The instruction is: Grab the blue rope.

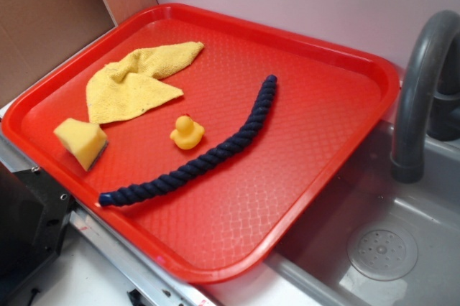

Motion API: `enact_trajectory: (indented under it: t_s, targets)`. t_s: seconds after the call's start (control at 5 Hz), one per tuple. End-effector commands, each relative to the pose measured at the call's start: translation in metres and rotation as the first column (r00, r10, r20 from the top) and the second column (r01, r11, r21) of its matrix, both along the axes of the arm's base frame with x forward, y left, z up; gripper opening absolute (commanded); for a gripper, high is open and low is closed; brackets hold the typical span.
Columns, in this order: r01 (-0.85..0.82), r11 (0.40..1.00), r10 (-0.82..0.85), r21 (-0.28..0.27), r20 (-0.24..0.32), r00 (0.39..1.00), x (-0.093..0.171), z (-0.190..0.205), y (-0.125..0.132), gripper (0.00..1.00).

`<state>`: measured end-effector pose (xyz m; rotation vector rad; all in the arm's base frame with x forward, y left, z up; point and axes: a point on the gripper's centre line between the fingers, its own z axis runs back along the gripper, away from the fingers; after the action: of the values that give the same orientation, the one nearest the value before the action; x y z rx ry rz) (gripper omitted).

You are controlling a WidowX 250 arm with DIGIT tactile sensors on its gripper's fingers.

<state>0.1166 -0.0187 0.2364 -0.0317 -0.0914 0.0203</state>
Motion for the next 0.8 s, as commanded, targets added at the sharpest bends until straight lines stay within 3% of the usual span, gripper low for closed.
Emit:
enact_trajectory:
  t_s: [0.0, 0.2, 0.4, 0.6]
  targets:
    - [0.0, 1.0, 0.0, 0.0, 0.0, 1.0, 0.0, 0.0, 0.0, 1.0]
    - [-0.213, 0.973, 0.223, -0.088, 0.124, 0.967, 0.013, -0.011, -0.011, 1.0]
    - [-0.293, 0.936, 0.327, -0.197, 0.171, 0.93, 0.035, -0.028, -0.028, 1.0]
    - [-0.334, 0.906, 0.38, -0.259, 0.154, 0.912, 0.067, -0.05, -0.046, 1.0]
